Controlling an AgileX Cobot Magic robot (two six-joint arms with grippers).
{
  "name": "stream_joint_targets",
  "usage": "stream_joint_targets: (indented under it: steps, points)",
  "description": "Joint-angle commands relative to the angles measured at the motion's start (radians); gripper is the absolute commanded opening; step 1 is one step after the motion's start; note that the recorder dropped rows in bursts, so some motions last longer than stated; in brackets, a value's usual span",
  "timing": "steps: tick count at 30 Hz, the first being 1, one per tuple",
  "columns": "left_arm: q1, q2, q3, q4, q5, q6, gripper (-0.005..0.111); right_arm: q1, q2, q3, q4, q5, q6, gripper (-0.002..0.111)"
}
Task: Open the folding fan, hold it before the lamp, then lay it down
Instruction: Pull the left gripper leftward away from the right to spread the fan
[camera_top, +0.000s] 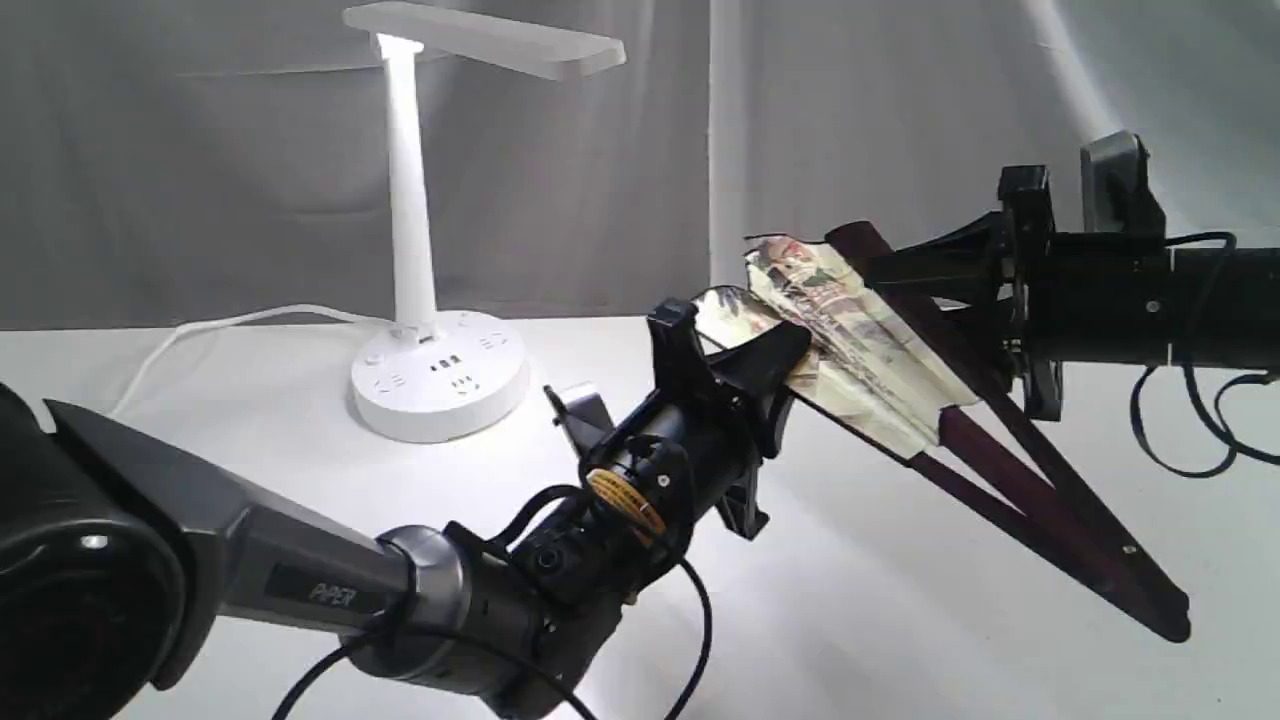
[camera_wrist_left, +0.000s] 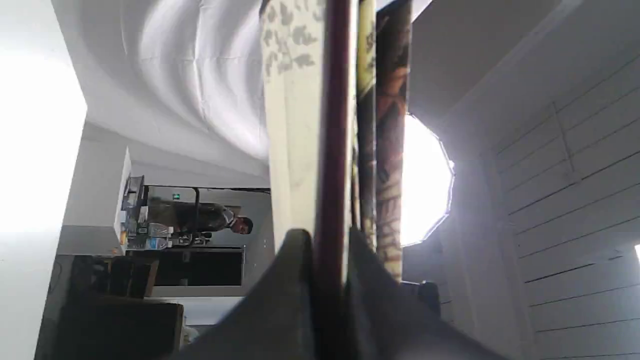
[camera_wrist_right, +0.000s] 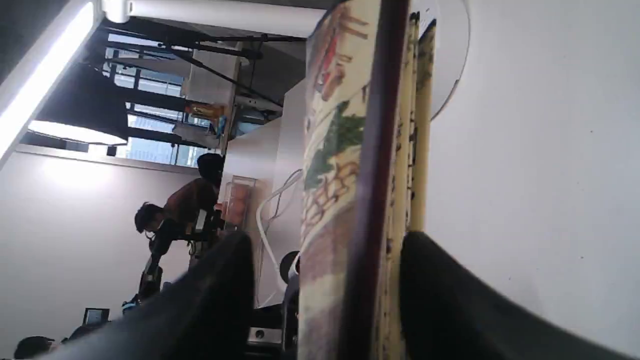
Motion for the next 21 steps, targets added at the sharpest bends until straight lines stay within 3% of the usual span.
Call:
stream_joint_targets:
  steps: [1,11,21]
  points:
    - [0.001,-0.002,-0.002,-0.004,-0.015,-0.007,0.000,0.004,-0.003,0.003,0.025,-0.007,-0.018,0.040]
    - [0.001,-0.002,-0.002,-0.011,-0.015,-0.004,0.000,0.003,-0.003,0.003,0.048,-0.084,-0.025,0.001]
    - [0.001,-0.002,0.000,-0.035,-0.015,-0.004,0.000,0.003,-0.003,0.003,0.046,-0.122,-0.025,0.000]
